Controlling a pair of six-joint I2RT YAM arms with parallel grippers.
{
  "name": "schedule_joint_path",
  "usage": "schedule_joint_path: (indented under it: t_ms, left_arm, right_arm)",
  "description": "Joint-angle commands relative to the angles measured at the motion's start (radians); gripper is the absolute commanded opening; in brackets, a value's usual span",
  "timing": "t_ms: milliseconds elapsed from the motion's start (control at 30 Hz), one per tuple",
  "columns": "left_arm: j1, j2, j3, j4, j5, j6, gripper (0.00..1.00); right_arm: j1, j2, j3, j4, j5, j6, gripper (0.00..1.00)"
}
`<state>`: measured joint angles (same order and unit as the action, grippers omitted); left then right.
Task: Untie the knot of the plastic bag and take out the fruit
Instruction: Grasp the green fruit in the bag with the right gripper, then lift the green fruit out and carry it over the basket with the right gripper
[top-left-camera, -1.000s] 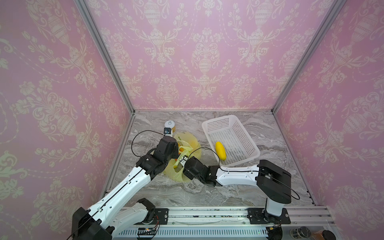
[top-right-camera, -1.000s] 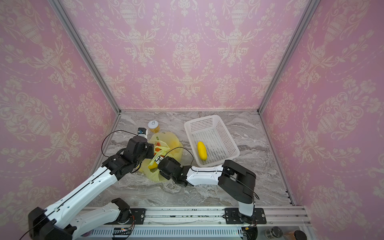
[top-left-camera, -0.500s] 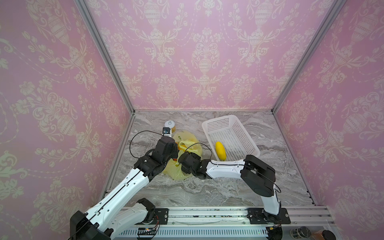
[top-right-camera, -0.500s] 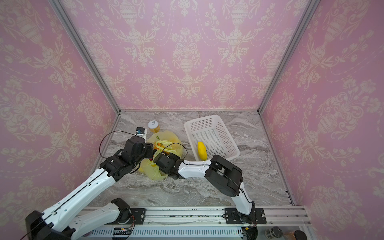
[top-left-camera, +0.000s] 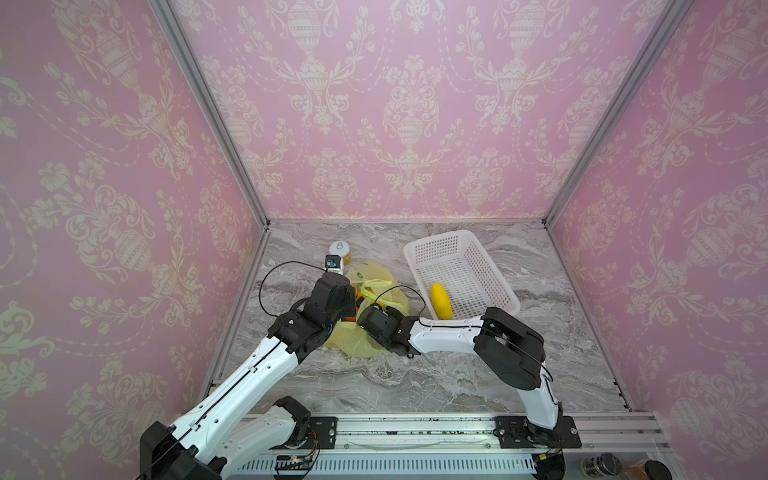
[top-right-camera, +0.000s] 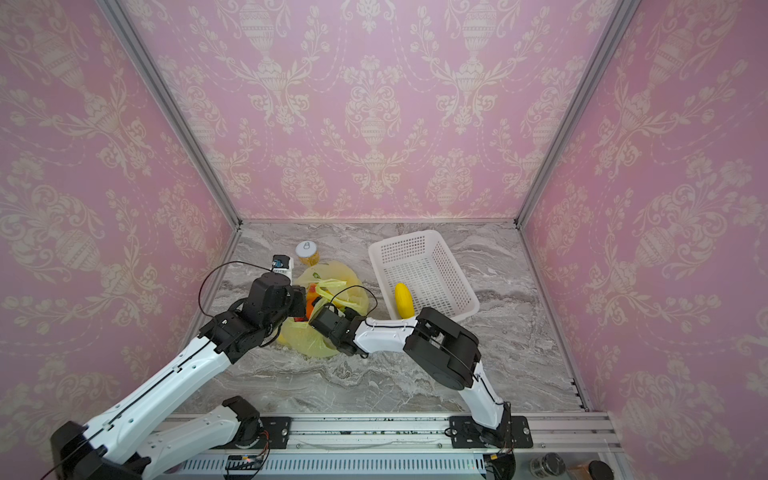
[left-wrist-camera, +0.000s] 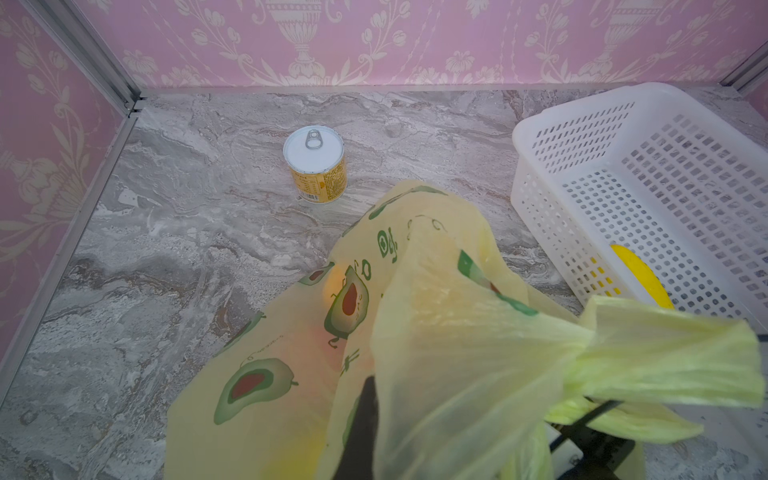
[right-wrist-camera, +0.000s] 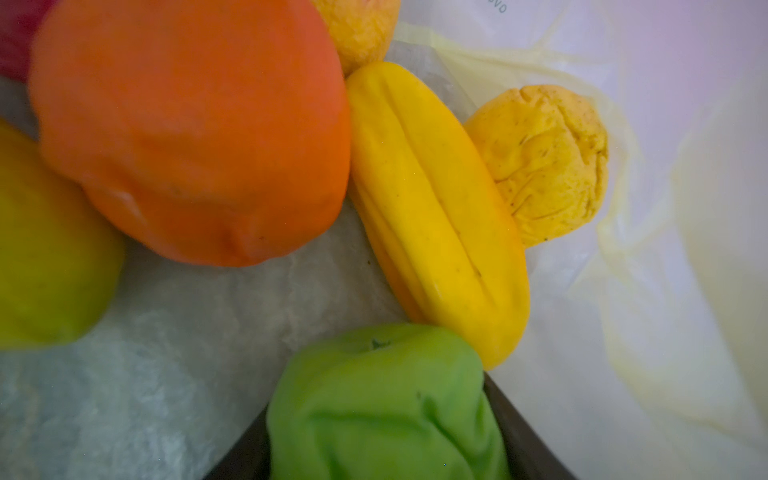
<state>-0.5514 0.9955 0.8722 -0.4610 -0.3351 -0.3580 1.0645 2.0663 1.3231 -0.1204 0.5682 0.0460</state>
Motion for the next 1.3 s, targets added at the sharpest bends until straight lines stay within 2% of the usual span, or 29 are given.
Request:
schedule_joint_path:
  t_ms: [0, 600, 767, 900, 1033, 1267]
  left_arm:
    - [0.008, -0.018, -0.004, -0.014, -0.015, -0.015, 0.0]
    - [0.01, -0.001, -0.001, -0.015, -0.017, -0.022, 0.0]
    - [0.01, 0.005, -0.001, -0.014, -0.018, -0.024, 0.0]
    - [0.013, 0.011, -0.003, -0.012, -0.025, -0.024, 0.0]
    - [0.013, 0.015, -0.001, -0.009, -0.001, -0.029, 0.0]
    - [0.014, 0.001, -0.01, -0.007, -0.031, -0.027, 0.0]
  right_arm:
    - [0.005, -0.061, -0.031, -0.031, -0.055, 0.029, 0.54]
    - [0.071, -0.619, -0.408, 0.211, -0.307, 0.043, 0.36]
    - [0.071, -0.789, -0.525, 0.285, -0.365, 0.049, 0.34]
    - [0.063, -0.901, -0.594, 0.314, -0.357, 0.061, 0.35]
    - [0.052, -0.898, -0.63, 0.351, -0.346, 0.07, 0.35]
    - [0.051, -0.704, -0.514, 0.204, -0.161, 0.069, 0.29]
